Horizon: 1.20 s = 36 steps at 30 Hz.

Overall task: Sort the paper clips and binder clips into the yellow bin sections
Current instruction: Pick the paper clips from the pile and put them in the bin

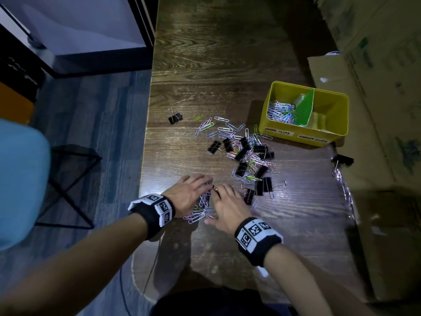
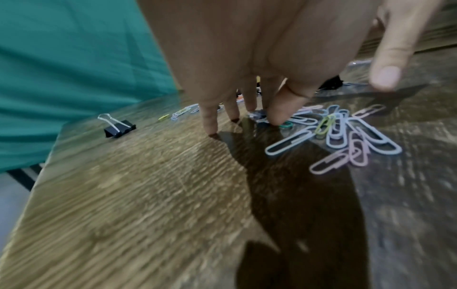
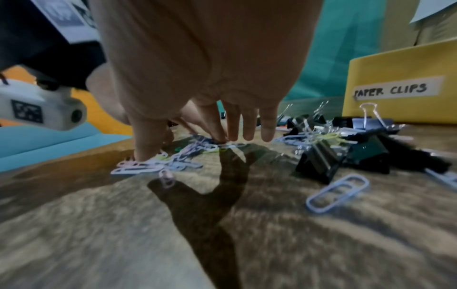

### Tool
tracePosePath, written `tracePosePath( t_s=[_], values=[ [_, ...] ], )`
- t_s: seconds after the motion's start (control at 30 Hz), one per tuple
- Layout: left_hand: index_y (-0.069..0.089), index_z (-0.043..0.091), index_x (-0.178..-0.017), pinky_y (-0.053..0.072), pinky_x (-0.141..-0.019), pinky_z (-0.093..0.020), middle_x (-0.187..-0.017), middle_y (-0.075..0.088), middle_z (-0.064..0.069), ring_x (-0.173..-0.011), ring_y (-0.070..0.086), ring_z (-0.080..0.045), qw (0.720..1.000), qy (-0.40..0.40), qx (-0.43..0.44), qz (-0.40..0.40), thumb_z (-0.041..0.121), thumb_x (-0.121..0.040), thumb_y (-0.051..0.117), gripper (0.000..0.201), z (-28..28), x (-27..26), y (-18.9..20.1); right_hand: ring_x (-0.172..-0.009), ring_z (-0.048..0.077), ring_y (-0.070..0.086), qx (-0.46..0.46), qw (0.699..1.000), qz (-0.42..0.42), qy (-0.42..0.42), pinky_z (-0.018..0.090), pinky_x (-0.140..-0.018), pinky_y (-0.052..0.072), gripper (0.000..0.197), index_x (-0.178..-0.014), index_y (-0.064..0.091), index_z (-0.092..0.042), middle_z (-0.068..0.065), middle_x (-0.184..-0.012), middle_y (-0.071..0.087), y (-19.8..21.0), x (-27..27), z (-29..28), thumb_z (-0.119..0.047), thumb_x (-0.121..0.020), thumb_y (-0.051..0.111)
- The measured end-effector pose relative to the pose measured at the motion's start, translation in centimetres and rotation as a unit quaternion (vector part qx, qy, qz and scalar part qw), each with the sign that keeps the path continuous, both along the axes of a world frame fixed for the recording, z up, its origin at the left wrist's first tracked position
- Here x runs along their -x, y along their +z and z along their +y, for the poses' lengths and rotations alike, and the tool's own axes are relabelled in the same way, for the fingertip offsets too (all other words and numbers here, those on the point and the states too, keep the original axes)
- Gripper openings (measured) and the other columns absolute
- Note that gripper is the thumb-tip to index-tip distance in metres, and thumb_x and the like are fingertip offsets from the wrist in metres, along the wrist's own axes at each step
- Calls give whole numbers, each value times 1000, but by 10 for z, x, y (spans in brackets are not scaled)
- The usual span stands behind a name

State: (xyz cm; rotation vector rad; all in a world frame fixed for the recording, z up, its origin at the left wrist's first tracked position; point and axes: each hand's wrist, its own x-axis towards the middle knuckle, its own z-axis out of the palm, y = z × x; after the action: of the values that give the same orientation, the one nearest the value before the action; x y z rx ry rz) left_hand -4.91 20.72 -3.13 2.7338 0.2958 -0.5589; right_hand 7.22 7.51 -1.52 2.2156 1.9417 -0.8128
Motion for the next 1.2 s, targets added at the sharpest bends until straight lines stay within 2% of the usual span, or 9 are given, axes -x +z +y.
tracePosePath(
  t_s=[0.1,0.2,0.43,0.57,0.7,0.77,0.87,1.03,1.2],
  values=[
    [38,17,-137,42,-95,-45,-141,40,-3,-128,37,-24,999,-15,-4,-32,22,-75,53,64,-6,17,-3,-134,29,23,7,1000,6,-2,43,-114,22,86,-140,31,-6,12,-143,30,-5,12,-7,-59,-79,60],
    [39,19,-136,46,-90,-41,-135,42,-4,-117,42,-24,999,17,2,-31,36,-80,59,62,-15,35,-9,-129,28,28,-12,1000,11,-13,40,-109,29,74,-137,35,-9,10,-140,33,-9,19,-12,-48,-81,64],
    [57,10,-123,46,-95,-33,-126,52,-12,-109,56,-29,973,184,107,-85,20,-85,63,40,-38,37,-14,-118,30,47,0,999,50,-20,37,-94,42,30,-122,51,-4,12,-125,49,-7,20,-9,-12,-93,52],
    [67,5,-107,53,-84,-28,-112,67,-12,-96,67,-23,971,174,81,-141,6,-76,71,31,-46,36,-14,-116,33,53,-5,999,32,-21,38,-93,44,39,-131,42,-1,19,-128,51,-2,16,-10,4,-92,41],
    [58,17,-95,52,-73,-33,-88,67,-6,-82,65,-25,960,238,111,-98,8,-79,52,19,-51,35,-8,-104,33,60,5,999,34,-37,40,-82,47,35,-118,51,3,19,-117,55,5,14,-11,13,-86,38],
    [61,15,-94,49,-69,-26,-82,68,-6,-75,64,-23,947,274,109,-126,7,-82,50,17,-54,33,-4,-94,31,64,31,996,54,-61,36,-73,47,29,-107,57,3,20,-106,61,3,14,-10,14,-86,41],
    [70,16,-101,40,-70,-6,-81,73,-3,-70,64,-10,915,342,113,-183,7,-85,61,20,-54,32,0,-88,28,66,61,979,116,-158,29,-72,48,21,-99,66,-3,18,-96,67,-10,11,-6,3,-90,48],
    [72,16,-99,48,-74,-6,-85,71,6,-71,61,15,841,464,236,-148,5,-79,70,23,-41,32,-5,-69,24,64,22,951,180,-251,36,-72,56,14,-77,68,-12,11,-75,68,-18,2,-8,-14,-88,60],
    [69,10,-89,55,-64,-15,-66,72,7,-61,65,-1,695,571,404,-167,-11,-73,68,26,-31,26,4,-82,17,67,-3,917,263,-301,21,-80,51,18,-103,72,-8,8,-94,73,-13,-7,-11,-13,-87,64]
  ],
)
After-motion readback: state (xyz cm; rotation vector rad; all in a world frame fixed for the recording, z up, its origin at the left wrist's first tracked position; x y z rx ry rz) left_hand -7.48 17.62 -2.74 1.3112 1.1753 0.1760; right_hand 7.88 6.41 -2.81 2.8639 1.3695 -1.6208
